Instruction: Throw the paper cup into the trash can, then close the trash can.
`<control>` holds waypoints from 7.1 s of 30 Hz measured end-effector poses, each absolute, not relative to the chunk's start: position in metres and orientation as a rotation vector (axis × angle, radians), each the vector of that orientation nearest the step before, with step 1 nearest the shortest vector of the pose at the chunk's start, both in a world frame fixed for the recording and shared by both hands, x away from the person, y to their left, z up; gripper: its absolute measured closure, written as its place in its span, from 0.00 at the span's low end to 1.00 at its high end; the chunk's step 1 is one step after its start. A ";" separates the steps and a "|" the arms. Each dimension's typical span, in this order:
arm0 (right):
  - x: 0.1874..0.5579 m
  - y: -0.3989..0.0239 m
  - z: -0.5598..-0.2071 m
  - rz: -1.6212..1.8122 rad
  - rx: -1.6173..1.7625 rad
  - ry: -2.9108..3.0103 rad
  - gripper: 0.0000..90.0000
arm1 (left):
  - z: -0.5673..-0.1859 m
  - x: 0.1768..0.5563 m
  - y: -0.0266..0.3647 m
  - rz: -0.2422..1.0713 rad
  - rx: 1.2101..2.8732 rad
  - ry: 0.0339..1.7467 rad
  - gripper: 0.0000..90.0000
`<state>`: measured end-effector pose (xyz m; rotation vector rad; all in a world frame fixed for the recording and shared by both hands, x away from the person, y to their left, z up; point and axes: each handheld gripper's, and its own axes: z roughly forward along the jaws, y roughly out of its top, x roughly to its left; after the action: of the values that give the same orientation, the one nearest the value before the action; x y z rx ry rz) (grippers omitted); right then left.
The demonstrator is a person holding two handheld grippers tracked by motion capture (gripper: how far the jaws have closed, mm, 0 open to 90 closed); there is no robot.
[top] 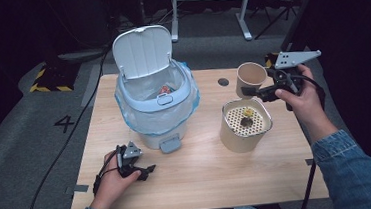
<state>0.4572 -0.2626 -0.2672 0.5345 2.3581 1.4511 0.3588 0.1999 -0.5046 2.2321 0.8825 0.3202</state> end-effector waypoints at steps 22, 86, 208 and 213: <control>0.492 -0.172 -0.236 1.557 0.403 2.368 0.32 | -0.505 0.359 0.200 0.320 2.232 0.882 0.17; 0.494 -0.083 -0.247 1.509 0.387 2.380 0.18 | -0.504 0.363 0.201 0.317 2.242 0.856 0.17; 0.374 -0.349 -0.505 1.022 1.076 2.377 0.11 | -0.362 0.379 0.262 0.443 2.041 0.889 0.28; 0.374 -0.349 -0.505 1.021 1.077 2.376 0.11 | -0.339 0.388 0.267 0.454 1.994 0.871 0.28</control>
<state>0.3736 -0.3486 -0.5048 1.0769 2.3762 1.0214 0.3879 0.2666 -0.3388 1.9938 0.8709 0.4537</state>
